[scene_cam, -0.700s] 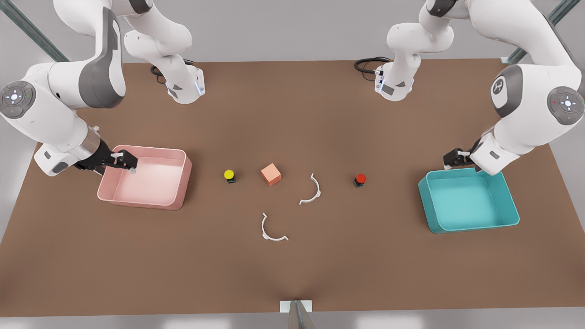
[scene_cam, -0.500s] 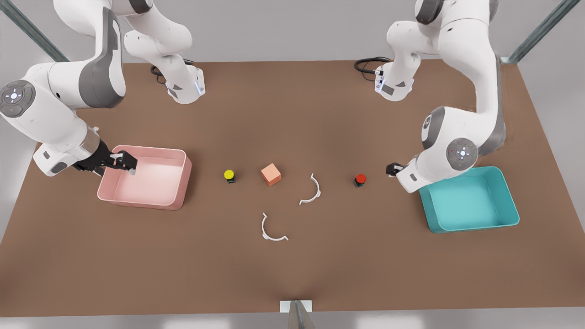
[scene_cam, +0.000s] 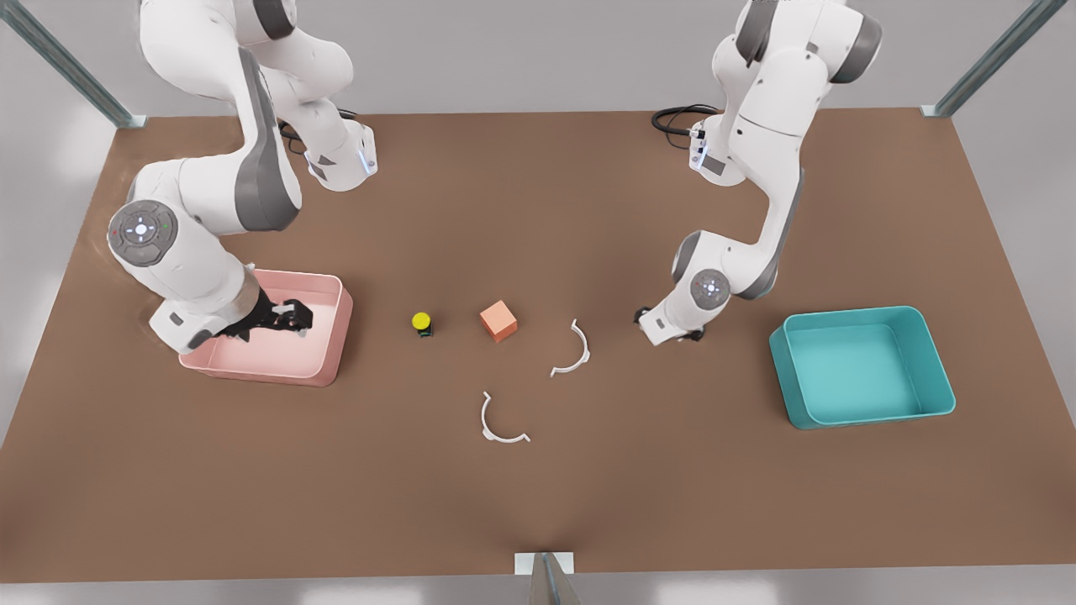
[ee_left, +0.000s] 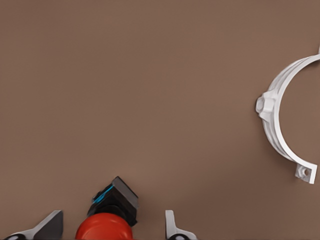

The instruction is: Place the red button in the blue storage box with the left arm, and place the yellow button in the pink storage box with the right arm

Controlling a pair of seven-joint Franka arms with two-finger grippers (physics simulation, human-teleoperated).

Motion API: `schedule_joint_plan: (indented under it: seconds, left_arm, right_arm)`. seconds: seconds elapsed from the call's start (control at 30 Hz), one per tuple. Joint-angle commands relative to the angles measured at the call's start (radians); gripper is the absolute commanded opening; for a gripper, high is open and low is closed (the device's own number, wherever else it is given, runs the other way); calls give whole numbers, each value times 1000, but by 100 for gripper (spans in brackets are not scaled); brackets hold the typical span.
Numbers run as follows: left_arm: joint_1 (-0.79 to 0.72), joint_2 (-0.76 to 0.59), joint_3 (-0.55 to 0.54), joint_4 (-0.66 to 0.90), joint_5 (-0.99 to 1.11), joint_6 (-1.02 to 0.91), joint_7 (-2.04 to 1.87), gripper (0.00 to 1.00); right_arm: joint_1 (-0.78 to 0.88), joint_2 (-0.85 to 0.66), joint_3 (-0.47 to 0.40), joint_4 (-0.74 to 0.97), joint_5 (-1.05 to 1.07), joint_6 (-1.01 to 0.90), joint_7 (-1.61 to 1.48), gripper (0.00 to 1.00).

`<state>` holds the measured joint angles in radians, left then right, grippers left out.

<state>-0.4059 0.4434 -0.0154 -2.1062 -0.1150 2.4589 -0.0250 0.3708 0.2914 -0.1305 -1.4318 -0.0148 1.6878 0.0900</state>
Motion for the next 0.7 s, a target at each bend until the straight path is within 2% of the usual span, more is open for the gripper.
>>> schedule_joint_plan:
  seconds: [0.0, 0.07, 0.13, 0.2, 0.23, 0.27, 0.4, 0.5, 0.53, 0.6, 0.67]
  left_arm:
    - [-2, 14, 0, -11, 2, 120, -26, 100]
    - [-2, 21, 0, -28, 2, 120, -26, 100]
    - [-2, 21, 0, -47, 2, 120, -24, 99]
    - [-8, 18, 0, -71, 2, 120, -24, 97]
    - [-10, 15, 0, -71, 2, 118, -26, 82]
    - [-10, 11, 0, -71, 2, 118, -24, 74]
    - [-4, 5, 2, -57, 3, 118, -20, 73]
    - [-2, 6, 2, -57, 3, 118, -20, 49]
    - [-2, 5, 3, -57, 3, 117, -20, 45]
    - [9, -31, 14, -46, 6, 109, -12, 44]
    - [99, -129, 15, -26, 6, -32, 115, 44]
  right_arm:
    - [115, 87, 5, -2, -42, 165, 336, 100]
    - [174, 152, 6, -7, -7, 200, 405, 100]
    - [165, 144, 43, -94, 49, 262, 407, 100]
    - [158, 81, 71, -292, 49, 380, 402, 100]
    - [158, 55, 72, -367, 50, 429, 402, 100]
    - [160, 34, 83, -430, 50, 484, 405, 100]
    - [160, 20, 111, -533, 52, 593, 405, 100]
    - [158, 28, 112, -579, 52, 664, 404, 100]
    - [142, 29, 112, -593, 52, 681, 398, 100]
    - [135, 37, 115, -639, 52, 750, 389, 100]
    - [135, 45, 115, -670, 52, 799, 367, 100]
